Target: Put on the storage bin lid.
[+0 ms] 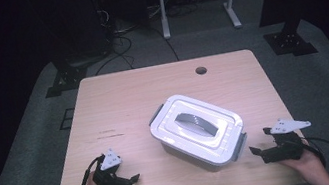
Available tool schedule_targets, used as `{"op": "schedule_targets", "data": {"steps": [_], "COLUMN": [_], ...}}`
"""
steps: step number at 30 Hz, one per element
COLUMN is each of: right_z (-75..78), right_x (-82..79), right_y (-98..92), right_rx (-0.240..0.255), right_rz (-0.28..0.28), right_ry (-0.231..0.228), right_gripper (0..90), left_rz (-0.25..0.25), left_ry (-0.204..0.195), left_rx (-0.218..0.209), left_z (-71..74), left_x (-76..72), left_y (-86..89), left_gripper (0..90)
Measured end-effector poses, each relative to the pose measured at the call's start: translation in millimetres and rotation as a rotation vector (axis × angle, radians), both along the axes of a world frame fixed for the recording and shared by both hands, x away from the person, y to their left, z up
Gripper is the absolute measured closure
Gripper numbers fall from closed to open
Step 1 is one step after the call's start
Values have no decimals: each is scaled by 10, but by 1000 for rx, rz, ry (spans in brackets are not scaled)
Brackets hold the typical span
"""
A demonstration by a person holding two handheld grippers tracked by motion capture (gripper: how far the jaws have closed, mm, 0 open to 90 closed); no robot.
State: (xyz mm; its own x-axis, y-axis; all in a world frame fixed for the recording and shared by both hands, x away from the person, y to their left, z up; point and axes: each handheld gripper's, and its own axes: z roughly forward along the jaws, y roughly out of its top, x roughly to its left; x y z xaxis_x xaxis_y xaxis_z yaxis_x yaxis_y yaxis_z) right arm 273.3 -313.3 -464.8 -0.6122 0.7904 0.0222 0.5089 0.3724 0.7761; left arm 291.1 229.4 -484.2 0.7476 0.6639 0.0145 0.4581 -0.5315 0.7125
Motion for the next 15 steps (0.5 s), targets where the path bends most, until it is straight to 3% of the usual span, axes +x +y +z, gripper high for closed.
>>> {"op": "schedule_targets", "data": {"steps": [15], "right_z": [-129], "right_x": [26], "right_y": [41], "right_rx": [-33], "right_rz": [20], "right_ry": [34], "right_gripper": [100], "left_rz": [0], "left_ry": [0], "left_rx": [0], "left_z": [0], "left_x": [0], "left_y": [0], "left_gripper": [0]}}
